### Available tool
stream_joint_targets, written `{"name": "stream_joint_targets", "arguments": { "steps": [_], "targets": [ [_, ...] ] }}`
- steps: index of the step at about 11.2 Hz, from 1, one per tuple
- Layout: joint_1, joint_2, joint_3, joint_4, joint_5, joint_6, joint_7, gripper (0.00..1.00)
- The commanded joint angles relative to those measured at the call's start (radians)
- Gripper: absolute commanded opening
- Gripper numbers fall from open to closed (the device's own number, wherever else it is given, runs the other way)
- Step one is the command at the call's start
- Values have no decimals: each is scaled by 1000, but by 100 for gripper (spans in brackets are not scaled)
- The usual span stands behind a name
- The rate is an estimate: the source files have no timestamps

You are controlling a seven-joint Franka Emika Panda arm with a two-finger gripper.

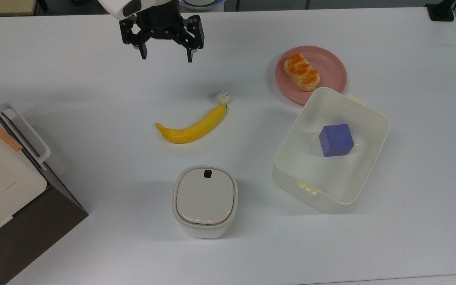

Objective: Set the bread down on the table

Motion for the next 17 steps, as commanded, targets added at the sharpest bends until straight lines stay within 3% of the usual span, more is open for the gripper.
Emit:
{"name": "stream_joint_targets", "arguments": {
  "steps": [1, 7, 12, 15, 17],
  "targets": [
    [10, -6, -6, -3, 3, -12, -17, 100],
    [12, -6, -4, -29, 3, -3, -30, 100],
    [16, -55, 23, -205, 5, 166, -33, 100],
    [64, -69, 48, -280, 5, 212, -24, 100],
    [134, -75, 48, -313, 5, 247, -14, 100]
  ]
}}
